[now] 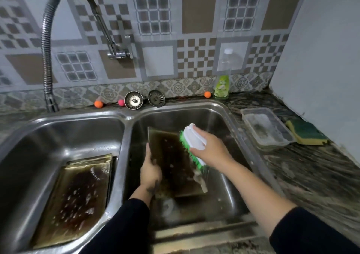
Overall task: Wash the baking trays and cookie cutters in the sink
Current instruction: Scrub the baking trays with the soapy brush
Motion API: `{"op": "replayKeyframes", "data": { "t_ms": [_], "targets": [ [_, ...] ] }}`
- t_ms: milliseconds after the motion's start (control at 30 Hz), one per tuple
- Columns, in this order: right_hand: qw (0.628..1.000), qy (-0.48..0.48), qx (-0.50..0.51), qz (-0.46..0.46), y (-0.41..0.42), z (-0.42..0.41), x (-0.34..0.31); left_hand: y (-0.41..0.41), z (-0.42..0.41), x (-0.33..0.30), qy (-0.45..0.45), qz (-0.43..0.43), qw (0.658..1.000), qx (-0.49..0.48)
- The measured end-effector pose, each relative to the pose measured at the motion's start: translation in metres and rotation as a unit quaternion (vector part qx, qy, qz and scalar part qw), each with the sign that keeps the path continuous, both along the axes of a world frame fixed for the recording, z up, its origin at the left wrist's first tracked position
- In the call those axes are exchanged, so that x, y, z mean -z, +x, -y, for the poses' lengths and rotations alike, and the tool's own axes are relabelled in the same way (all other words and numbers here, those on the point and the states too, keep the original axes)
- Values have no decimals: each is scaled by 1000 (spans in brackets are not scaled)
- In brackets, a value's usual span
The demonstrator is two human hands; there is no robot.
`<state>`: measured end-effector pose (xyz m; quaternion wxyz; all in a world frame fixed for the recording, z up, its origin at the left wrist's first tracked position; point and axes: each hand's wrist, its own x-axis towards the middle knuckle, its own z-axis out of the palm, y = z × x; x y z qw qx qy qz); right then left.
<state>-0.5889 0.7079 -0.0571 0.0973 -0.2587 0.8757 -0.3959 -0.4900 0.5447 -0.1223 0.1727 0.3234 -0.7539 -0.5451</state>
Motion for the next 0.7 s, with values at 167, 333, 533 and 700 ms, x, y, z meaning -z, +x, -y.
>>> {"op": "replayKeyframes", "data": {
  "t_ms": [167, 333, 533, 700],
  "targets": [
    [997, 11, -31, -73, 27, 24, 6, -6, 23, -35, -2, -92, 995, -28],
    [982, 39, -45, -178, 14, 35, -30, -6, 30, -71, 17, -231, 973, 16],
    [963, 95, 80, -239, -55, 52, -94, -6, 22, -95, 31, -267, 962, 55],
    [985, -17, 59, -163, 9, 46, -64, -9, 33, -103, 32, -286, 958, 18]
  ]
}}
